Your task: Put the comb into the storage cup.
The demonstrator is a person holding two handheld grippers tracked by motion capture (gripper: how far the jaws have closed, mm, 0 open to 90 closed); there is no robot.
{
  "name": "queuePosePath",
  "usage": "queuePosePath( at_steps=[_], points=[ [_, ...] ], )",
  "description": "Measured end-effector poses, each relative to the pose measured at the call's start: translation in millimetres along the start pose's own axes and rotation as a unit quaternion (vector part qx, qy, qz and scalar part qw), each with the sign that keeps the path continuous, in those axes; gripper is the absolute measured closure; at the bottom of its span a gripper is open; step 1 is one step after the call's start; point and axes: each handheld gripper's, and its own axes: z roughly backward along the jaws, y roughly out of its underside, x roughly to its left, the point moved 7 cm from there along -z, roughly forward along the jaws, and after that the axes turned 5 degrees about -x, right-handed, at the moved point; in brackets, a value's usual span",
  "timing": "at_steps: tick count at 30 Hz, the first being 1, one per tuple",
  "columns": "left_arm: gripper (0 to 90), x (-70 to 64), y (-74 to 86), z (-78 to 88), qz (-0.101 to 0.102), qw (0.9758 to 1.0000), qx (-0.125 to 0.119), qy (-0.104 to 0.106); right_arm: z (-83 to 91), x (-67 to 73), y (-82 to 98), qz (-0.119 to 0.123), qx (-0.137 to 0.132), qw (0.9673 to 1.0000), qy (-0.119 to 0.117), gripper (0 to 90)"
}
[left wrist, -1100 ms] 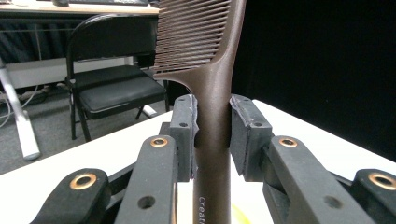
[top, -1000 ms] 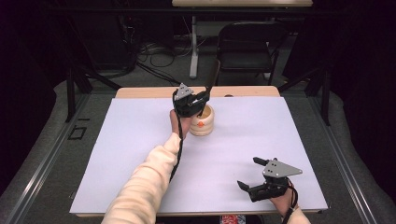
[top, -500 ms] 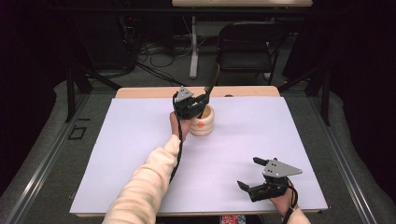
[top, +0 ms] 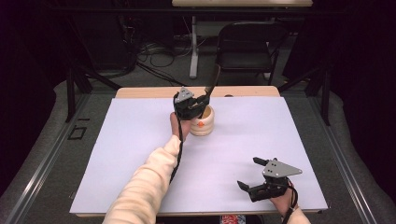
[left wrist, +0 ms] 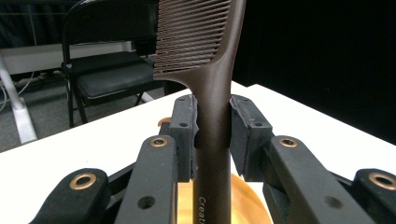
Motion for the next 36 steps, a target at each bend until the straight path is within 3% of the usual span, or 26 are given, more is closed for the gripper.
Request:
queuePosePath(
  at_steps=[36],
  points=[
    [72.0,-0.4,15.2,1.2,-0.03,0.9987,0.037,-0.015,0.1,-0.3,0.0,-0.001,0.0,1.0,0.001,0.2]
  ],
)
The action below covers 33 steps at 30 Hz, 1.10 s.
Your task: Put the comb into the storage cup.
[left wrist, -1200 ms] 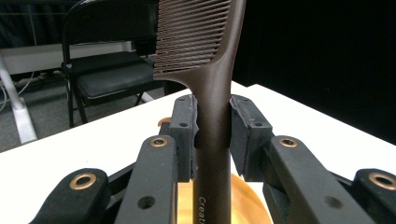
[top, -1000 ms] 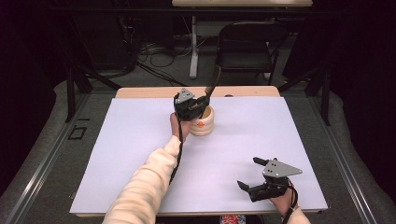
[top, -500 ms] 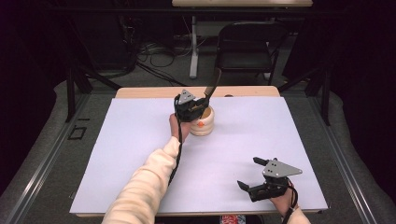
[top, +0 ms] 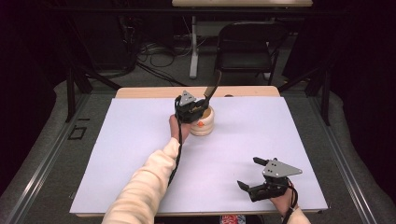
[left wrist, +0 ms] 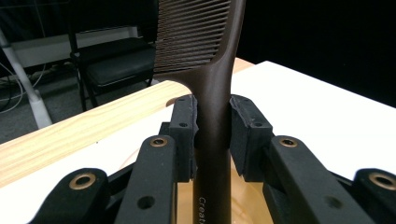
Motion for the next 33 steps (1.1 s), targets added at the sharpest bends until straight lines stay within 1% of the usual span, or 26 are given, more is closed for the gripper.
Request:
queuePosePath(
  at_steps=[6,10,16,18,20,21,22,23,25,26,27,29,30,31,32,33],
  points=[
    [71.9,0.4,2.0,0.9,-0.001,1.0,0.002,-0.004,-0.1,0.2,-0.1,0.001,0.0,1.0,0.0,0.2],
    [71.9,-0.4,4.5,1.1,-0.01,0.9999,0.007,-0.008,-0.2,0.2,-0.1,0.001,0.0,1.0,0.0,0.3],
    [71.6,-0.7,7.3,2.7,-0.01,0.9998,0.012,-0.009,-0.2,0.2,-0.2,0.001,-0.001,1.0,0.0,0.2],
    [71.4,-1.8,8.5,4.0,-0.017,0.9995,0.019,-0.016,-0.2,0.4,-0.2,0.0,-0.001,1.0,0.0,0.3],
    [71.2,-2.7,8.6,4.9,-0.018,0.9995,0.02,-0.013,-0.2,0.5,-0.2,0.0,0.0,1.0,0.0,0.3],
    [67.8,-3.9,7.8,6.3,-0.019,0.9997,0.014,-0.008,-0.2,0.7,-0.4,0.001,-0.001,1.0,0.0,0.3],
    [67.8,-4.9,7.5,7.7,-0.021,0.9996,0.017,-0.007,-0.2,0.7,-0.4,0.001,-0.001,1.0,0.0,0.3],
    [61.3,-6.0,7.0,9.2,-0.022,0.9996,0.017,-0.004,-0.1,0.8,-0.5,0.002,-0.001,1.0,0.0,0.3],
    [56.0,-7.8,4.7,13.6,-0.021,0.9997,0.009,0.001,0.0,0.5,-0.5,0.002,-0.002,1.0,0.0,0.3],
    [51.5,-7.6,3.4,16.0,-0.023,0.9997,0.009,-0.002,-0.1,0.6,-0.4,0.001,-0.001,1.0,0.0,0.3],
    [48.1,-8.2,2.3,18.6,-0.021,0.9997,0.007,0.004,-0.1,0.7,-0.4,0.001,-0.001,1.0,0.0,0.3],
    [47.6,-9.0,0.5,24.5,-0.022,0.9997,0.002,0.012,-0.1,0.8,-0.6,0.001,-0.001,1.0,0.0,0.3],
    [46.1,-9.3,0.0,27.2,-0.026,0.9996,0.006,0.011,-0.2,0.8,-0.6,0.001,-0.001,1.0,0.0,0.3],
    [41.5,-9.8,-0.2,30.0,-0.029,0.9995,0.008,0.012,-0.2,0.9,-0.6,0.001,-0.001,1.0,0.0,0.3],
    [39.3,-10.5,-0.3,35.5,-0.033,0.9993,0.013,0.01,-0.2,1.0,-0.7,0.001,-0.001,1.0,0.0,0.3],
    [36.1,-10.5,-0.3,35.5,-0.033,0.9993,0.013,0.01,-0.2,1.0,-0.7,0.001,-0.001,1.0,0.0,0.3]
  ],
)
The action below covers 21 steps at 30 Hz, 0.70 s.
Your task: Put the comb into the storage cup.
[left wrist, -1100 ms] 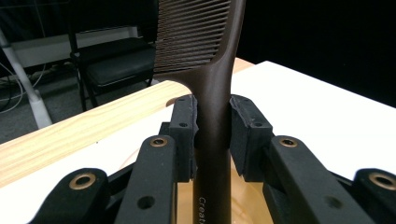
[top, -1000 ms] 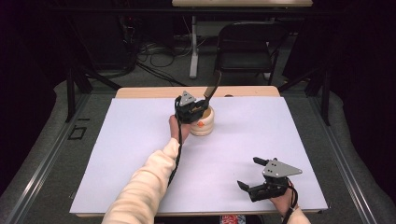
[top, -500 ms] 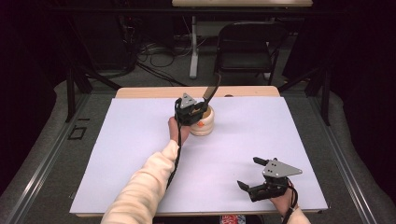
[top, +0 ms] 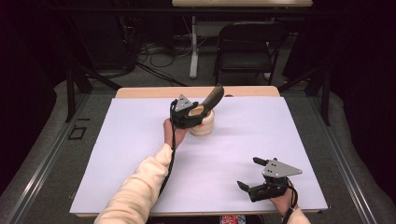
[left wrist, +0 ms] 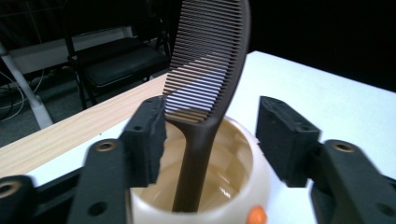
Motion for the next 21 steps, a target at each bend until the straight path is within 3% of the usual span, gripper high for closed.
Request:
queuePosePath(
  at_steps=[4,11,21],
  points=[
    [28.0,-0.5,1.6,12.3,0.009,0.9997,0.022,0.005,-0.4,0.1,0.1,0.001,0.001,1.0,0.0,0.3],
    [18.4,-1.3,2.0,23.9,0.004,0.9995,0.032,-0.001,-0.6,0.0,0.4,0.002,0.002,1.0,0.0,0.3],
    [14.6,2.1,4.7,39.1,0.0,0.999,0.045,0.001,0.3,-0.3,0.4,0.001,0.001,1.0,0.0,0.4]
  ],
)
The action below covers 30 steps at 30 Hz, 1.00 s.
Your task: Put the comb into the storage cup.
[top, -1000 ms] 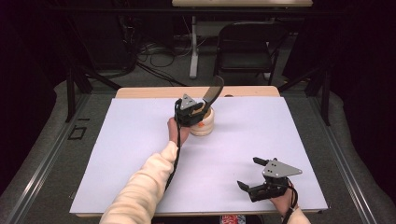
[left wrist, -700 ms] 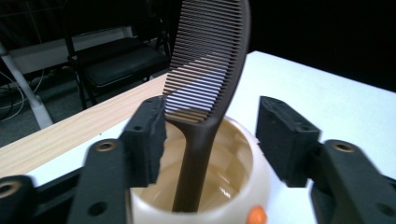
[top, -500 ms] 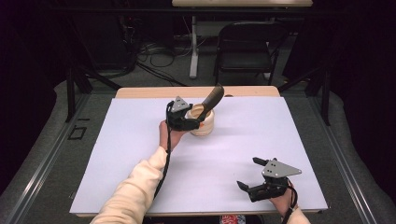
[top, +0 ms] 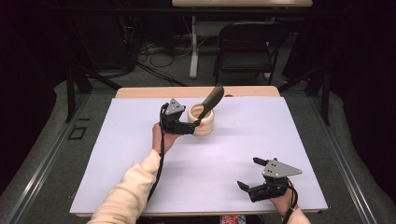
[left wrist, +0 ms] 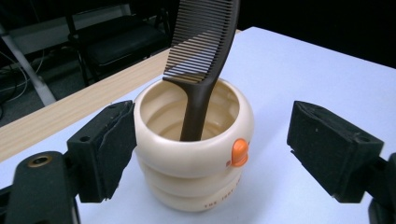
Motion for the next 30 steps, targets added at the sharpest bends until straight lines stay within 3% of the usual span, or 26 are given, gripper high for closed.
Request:
queuePosePath(
  at_steps=[10,14,24,30],
  points=[
    [0.0,6.5,5.0,12.6,-0.01,0.9997,0.02,-0.011,0.4,-1.6,1.1,-0.002,0.001,1.0,0.002,0.4],
    [0.0,8.5,9.4,22.6,-0.019,0.9993,0.021,-0.023,1.2,-2.4,1.5,-0.004,0.0,1.0,0.002,0.3],
    [0.0,14.5,17.8,46.3,-0.011,0.9989,0.007,-0.044,1.3,-0.4,1.0,-0.004,0.001,1.0,-0.002,0.3],
    [0.0,15.1,24.2,56.0,-0.019,0.9984,0.011,-0.053,0.8,1.4,0.2,-0.003,0.001,1.0,-0.006,0.3]
  ],
)
